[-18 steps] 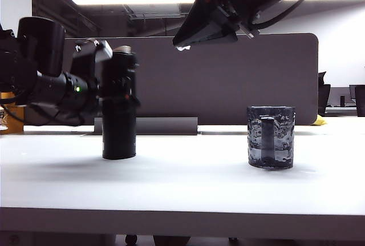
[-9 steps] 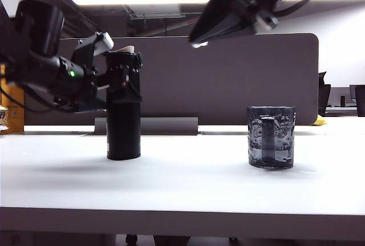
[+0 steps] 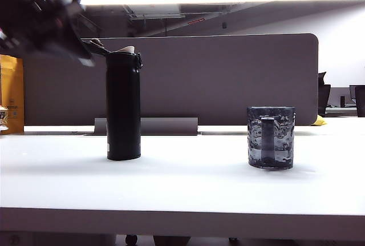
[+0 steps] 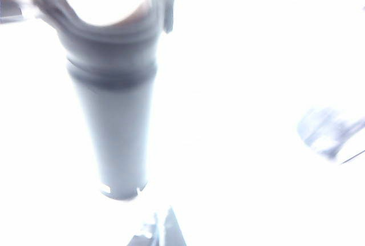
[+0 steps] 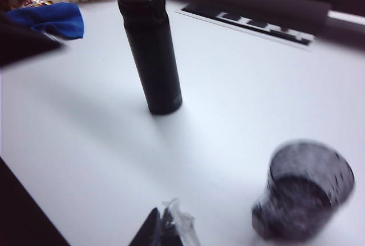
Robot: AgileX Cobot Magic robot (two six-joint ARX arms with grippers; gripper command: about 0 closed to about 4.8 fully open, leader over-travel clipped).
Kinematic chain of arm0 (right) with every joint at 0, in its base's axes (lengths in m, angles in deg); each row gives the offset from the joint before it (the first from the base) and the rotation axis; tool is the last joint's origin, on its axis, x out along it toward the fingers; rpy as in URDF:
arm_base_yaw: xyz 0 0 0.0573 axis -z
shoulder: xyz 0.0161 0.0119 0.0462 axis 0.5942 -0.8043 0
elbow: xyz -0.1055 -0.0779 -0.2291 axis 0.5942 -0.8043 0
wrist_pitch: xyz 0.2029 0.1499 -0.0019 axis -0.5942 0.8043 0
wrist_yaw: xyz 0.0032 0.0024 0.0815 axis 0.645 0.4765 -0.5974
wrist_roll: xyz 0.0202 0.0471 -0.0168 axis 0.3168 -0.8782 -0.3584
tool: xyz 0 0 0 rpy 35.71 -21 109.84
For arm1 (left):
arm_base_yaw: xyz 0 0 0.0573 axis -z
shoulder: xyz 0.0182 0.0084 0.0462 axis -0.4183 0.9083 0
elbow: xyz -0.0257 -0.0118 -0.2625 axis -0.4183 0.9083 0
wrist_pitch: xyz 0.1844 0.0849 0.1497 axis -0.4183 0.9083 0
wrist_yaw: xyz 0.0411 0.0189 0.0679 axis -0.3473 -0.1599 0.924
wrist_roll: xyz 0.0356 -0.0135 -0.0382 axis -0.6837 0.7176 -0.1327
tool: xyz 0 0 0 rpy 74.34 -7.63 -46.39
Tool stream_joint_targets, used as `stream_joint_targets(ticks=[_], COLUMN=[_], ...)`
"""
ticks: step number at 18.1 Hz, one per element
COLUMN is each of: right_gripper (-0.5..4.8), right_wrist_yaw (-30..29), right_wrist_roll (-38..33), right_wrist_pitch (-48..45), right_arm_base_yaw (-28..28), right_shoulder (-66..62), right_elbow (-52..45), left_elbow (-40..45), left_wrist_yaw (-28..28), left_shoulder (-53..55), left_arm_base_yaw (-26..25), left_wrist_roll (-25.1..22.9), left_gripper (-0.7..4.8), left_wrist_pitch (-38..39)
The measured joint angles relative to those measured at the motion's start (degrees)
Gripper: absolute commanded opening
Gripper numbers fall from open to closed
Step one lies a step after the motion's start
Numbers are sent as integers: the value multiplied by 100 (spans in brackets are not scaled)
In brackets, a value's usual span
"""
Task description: Pick up the black thermos, pour some water into the cup, then place the black thermos back on the table.
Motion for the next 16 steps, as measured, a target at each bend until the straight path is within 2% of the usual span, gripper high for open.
stream_joint_targets(ticks=[4, 6, 9, 13, 16], right_gripper=[-8, -8, -8, -7, -7], right_wrist_yaw=[260, 439, 612, 531, 280], right_wrist_roll=[-341, -442, -459, -503, -511], right_wrist_pitch=[0, -284, -1473, -1902, -2072], right_arm_base_yaw=[-2, 2, 2, 2, 2], right_shoulder=[721, 1126, 1473, 1541, 1541], right_elbow=[-688, -1235, -2223, -2962, -3209], left_elbow=[1047, 1718, 2514, 3082, 3338], left_wrist_yaw=[96, 369, 1016, 1172, 1189], left_shoulder=[-1720, -2776, -4387, -5536, -5939], left_arm_base_yaw=[-4, 2, 2, 2, 2], left_wrist_roll=[590, 909, 1012, 1075, 1231], left_gripper=[-6, -6, -6, -6, -6], left_wrist_pitch=[63, 103, 120, 761, 988])
